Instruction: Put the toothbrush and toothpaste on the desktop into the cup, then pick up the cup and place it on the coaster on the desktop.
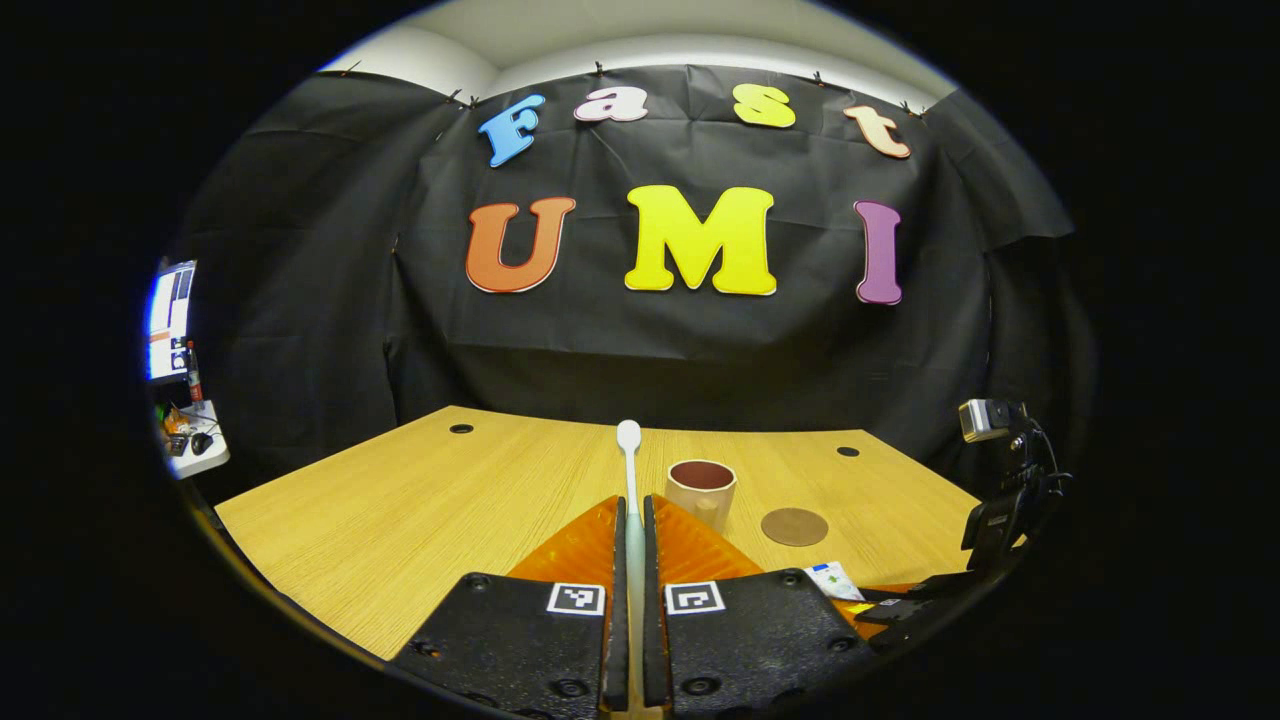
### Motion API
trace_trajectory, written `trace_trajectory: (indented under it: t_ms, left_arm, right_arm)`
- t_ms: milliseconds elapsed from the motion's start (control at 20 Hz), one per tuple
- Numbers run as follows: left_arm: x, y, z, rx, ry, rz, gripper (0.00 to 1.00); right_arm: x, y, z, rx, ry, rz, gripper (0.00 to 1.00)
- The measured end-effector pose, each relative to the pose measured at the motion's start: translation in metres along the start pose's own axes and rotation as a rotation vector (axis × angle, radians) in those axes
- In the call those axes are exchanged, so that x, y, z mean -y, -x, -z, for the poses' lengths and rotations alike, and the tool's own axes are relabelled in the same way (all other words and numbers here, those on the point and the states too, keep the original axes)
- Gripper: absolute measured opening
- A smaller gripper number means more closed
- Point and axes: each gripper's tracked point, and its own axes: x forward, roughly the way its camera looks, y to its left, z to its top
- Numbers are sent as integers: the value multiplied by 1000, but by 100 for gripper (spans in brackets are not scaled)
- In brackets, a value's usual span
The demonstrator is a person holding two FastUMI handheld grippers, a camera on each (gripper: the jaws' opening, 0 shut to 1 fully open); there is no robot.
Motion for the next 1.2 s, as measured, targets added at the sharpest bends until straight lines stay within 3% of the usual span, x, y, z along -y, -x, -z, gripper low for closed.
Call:
trace_trajectory:
  t_ms: [400,750,800,900,1200]
  left_arm:
    - [16,-25,-21,-23,93,113,8]
    - [37,-133,-66,30,33,134,8]
    - [41,-149,-67,38,4,130,3]
    - [50,-176,-68,48,-48,130,8]
    - [69,-214,-56,62,-61,140,8]
  right_arm:
    - [12,46,-54,226,-56,11,18]
    - [33,56,-73,285,-124,33,18]
    - [35,56,-76,288,-128,32,18]
    - [41,56,-82,303,-135,35,18]
    - [63,55,-94,332,-166,67,18]
